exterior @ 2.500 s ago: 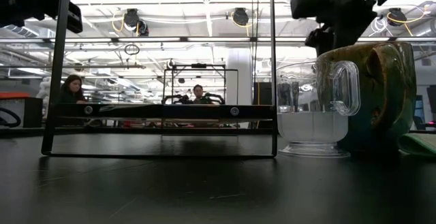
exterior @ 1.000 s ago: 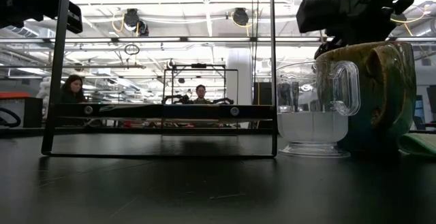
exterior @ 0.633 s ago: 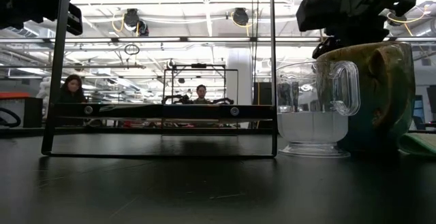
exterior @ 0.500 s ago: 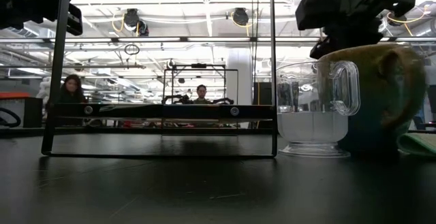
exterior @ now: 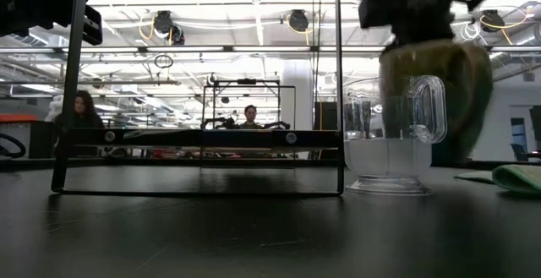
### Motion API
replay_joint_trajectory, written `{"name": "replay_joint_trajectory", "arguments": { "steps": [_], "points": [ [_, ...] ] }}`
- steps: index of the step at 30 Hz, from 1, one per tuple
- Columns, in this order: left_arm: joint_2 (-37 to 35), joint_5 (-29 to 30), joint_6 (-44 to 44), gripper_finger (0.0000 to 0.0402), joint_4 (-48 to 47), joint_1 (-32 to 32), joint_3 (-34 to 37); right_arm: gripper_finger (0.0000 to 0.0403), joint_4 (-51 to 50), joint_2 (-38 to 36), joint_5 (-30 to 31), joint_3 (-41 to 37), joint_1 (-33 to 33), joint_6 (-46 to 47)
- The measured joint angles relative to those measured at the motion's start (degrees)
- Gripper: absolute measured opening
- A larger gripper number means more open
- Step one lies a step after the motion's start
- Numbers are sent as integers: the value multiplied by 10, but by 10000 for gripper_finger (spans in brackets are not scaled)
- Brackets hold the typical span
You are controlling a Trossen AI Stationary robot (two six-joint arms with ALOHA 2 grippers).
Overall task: Stack small to large cups/mugs on shelf
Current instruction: Put the green mug on the shelf
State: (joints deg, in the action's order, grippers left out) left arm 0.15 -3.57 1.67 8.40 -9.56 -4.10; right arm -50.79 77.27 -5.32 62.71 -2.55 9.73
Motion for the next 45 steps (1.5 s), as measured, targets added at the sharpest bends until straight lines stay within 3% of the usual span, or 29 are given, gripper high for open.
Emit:
{"name": "replay_joint_trajectory", "arguments": {
  "steps": [8, 16, 21, 32, 38, 45],
  "points": [
    [0, -7, 0, 26, 1, 0, 0, 21, -67, -1, 25, 115, 9, -15],
    [0, -7, 1, 26, 2, 0, 0, 21, -98, 16, 38, 220, 64, -37],
    [0, -10, 2, 26, 2, 0, 0, 21, -123, 68, 4, 263, 92, -63],
    [0, -11, 1, 26, -2, 0, 0, 21, -170, 232, -11, 415, 105, -139],
    [0, -11, 1, 26, -10, 0, 0, 21, -180, 280, -29, 489, 105, -154],
    [0, -11, 1, 26, -14, 0, 0, 21, -158, 307, -41, 515, 102, -165]
  ]
}}
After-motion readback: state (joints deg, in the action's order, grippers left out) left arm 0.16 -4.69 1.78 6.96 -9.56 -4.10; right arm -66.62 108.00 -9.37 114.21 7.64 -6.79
